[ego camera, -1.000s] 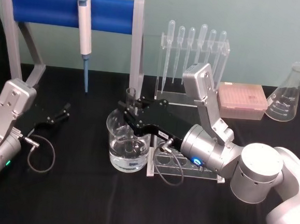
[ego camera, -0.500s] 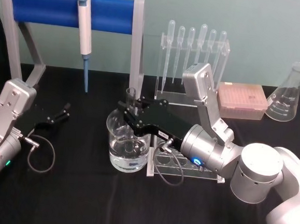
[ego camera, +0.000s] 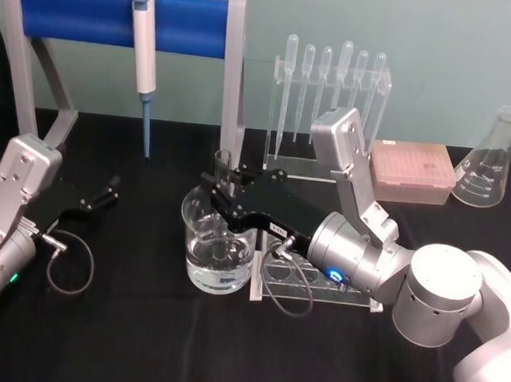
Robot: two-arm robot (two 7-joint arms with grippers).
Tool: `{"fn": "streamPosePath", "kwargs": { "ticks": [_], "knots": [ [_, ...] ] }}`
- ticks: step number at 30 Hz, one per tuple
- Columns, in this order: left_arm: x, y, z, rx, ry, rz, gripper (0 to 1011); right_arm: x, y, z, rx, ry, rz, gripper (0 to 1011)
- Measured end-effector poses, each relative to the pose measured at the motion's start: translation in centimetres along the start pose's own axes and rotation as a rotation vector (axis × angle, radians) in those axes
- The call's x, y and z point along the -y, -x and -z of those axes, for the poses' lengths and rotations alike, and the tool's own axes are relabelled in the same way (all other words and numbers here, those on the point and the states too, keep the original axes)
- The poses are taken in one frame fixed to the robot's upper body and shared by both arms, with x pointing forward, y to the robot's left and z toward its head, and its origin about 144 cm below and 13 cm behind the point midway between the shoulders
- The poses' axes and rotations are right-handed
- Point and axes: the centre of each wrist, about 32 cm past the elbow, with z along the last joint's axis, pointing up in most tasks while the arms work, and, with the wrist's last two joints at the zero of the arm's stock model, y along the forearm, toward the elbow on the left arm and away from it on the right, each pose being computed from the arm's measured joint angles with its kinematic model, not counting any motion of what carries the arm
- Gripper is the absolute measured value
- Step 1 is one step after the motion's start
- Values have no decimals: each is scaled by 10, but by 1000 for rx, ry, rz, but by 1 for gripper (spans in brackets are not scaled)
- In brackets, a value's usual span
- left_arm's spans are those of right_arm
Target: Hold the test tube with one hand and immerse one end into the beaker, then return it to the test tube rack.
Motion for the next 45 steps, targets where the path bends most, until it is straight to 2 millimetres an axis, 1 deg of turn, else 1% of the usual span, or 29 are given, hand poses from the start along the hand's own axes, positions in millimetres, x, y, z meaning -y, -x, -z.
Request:
{"fn": "streamPosePath", "kwargs": {
  "ticks": [45],
  "knots": [
    [0, 0, 0, 0, 0, 0, 1000, 0, 0, 0, 0, 0, 0, 227]
  ]
}}
